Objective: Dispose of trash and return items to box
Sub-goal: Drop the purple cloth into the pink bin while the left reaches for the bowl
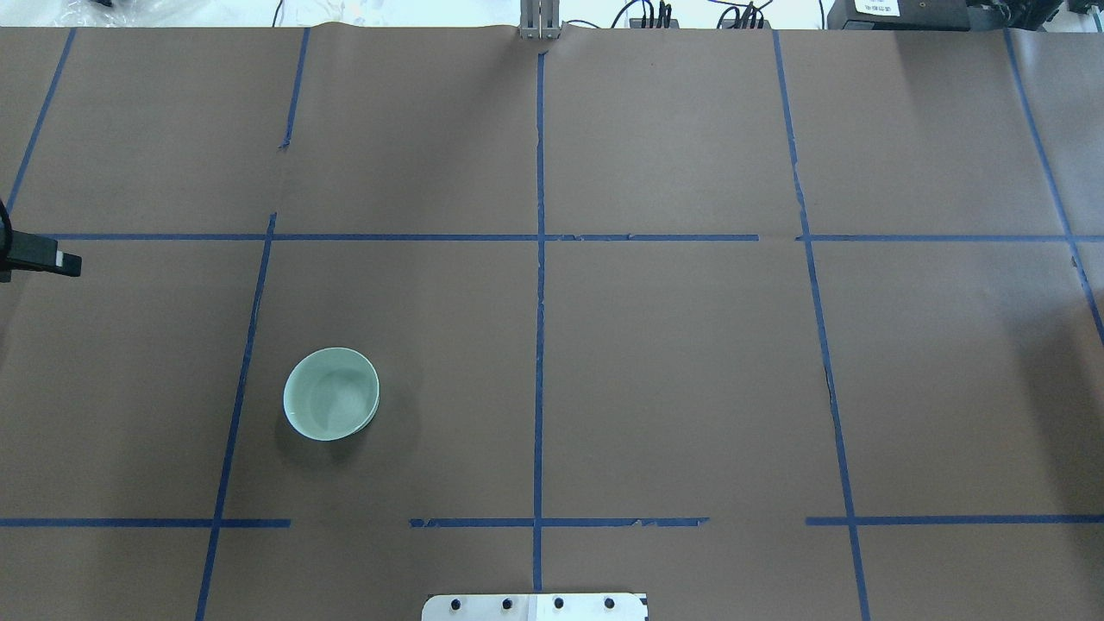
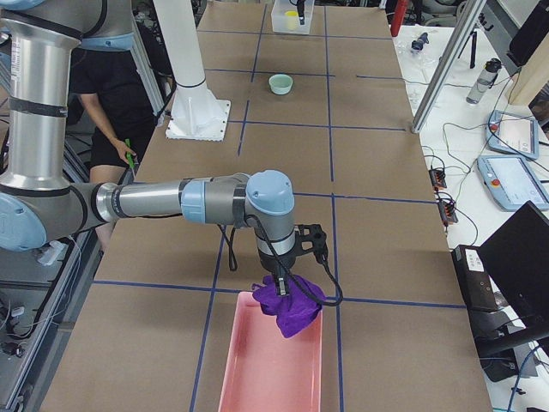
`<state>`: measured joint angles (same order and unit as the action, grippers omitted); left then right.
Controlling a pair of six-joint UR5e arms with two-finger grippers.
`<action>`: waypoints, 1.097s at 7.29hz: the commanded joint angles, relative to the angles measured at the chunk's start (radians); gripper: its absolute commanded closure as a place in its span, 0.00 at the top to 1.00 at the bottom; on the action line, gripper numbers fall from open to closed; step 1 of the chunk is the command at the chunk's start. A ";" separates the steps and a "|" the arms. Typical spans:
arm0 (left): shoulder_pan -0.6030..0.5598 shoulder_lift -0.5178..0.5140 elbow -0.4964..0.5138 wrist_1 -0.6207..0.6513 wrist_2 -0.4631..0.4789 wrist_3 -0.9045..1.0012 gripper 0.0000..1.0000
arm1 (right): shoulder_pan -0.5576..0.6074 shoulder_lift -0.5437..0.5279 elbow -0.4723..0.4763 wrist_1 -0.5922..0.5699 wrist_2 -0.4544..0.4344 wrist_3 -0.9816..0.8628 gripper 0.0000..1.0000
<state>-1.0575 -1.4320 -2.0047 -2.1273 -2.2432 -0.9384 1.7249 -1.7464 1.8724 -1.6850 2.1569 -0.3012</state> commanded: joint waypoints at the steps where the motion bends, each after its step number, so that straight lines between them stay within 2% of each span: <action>1: 0.077 -0.004 -0.005 -0.034 0.023 -0.094 0.97 | 0.015 0.001 -0.132 0.147 -0.002 -0.009 0.00; 2: 0.118 -0.004 -0.005 -0.036 0.052 -0.127 0.97 | 0.016 0.004 -0.215 0.248 -0.002 -0.007 0.00; 3: 0.167 -0.004 -0.005 -0.051 0.075 -0.182 0.96 | 0.015 0.004 -0.275 0.299 0.000 -0.007 0.00; 5: 0.285 -0.036 -0.003 -0.069 0.147 -0.300 0.96 | 0.016 0.005 -0.317 0.317 0.000 -0.001 0.00; 7: 0.417 -0.137 0.032 -0.062 0.229 -0.431 0.96 | 0.016 0.007 -0.334 0.317 -0.002 0.005 0.00; 8: 0.445 -0.175 0.068 -0.062 0.266 -0.456 0.96 | 0.015 0.008 -0.340 0.317 0.000 0.005 0.01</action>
<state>-0.6657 -1.5550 -1.9734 -2.1909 -2.0273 -1.3456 1.7403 -1.7393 1.5423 -1.3691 2.1561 -0.2977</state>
